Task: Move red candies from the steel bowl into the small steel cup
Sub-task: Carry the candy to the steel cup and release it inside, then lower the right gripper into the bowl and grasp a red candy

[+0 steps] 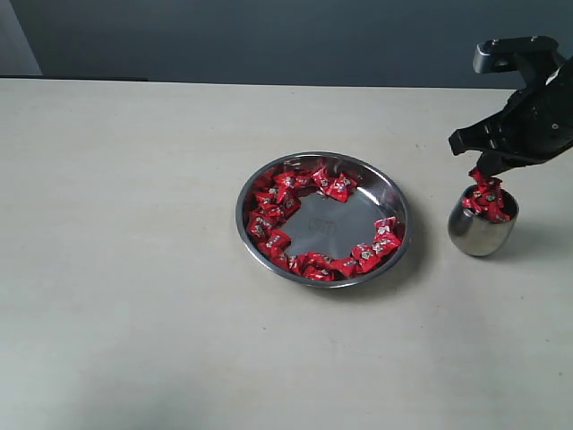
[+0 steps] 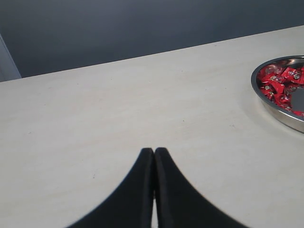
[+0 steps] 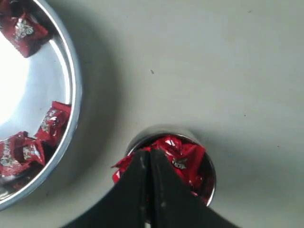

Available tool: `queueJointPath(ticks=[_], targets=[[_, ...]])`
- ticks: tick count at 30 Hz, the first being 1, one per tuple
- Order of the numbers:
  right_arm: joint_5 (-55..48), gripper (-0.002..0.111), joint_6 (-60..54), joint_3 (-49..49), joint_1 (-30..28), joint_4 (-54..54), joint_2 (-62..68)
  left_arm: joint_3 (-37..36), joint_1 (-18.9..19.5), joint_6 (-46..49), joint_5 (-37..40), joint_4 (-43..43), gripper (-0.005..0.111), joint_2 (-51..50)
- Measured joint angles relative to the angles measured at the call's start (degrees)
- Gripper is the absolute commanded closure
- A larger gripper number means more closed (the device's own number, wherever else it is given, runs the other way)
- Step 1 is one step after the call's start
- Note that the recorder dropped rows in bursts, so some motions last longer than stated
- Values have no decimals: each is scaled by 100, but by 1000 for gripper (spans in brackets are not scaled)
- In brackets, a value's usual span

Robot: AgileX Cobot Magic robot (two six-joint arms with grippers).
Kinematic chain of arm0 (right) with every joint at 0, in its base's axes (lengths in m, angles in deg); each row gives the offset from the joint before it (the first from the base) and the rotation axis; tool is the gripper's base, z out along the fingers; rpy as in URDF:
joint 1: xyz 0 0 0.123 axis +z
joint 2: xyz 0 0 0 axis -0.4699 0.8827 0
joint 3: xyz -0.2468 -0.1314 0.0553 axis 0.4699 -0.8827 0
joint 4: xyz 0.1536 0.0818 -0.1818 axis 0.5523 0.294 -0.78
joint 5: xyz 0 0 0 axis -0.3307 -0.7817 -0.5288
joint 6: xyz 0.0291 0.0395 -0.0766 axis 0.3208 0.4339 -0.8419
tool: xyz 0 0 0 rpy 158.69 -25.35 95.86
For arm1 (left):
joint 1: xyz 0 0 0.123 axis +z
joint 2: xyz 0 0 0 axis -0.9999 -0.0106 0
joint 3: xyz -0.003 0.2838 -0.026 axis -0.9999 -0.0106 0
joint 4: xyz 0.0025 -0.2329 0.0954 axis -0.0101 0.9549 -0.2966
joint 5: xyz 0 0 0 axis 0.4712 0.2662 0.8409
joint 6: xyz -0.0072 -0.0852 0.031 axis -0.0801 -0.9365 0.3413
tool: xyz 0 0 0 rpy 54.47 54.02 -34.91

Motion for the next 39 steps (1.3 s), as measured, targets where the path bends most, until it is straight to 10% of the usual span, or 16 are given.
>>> queueJointPath(ticks=[9, 17, 29, 35, 39], targets=[[-114, 109, 562, 0, 0, -538, 0, 0, 0, 0, 0, 0, 106, 0], [-183, 77, 901, 0, 0, -780, 0, 0, 0, 0, 0, 0, 106, 0], [274, 79, 910, 0, 0, -756, -22, 0, 0, 0, 0, 0, 106, 0], [706, 109, 658, 0, 0, 0, -195, 0, 0, 0, 0, 0, 106, 0], [748, 109, -372, -10, 0, 1253, -210, 0, 0, 0, 0, 0, 106, 0]])
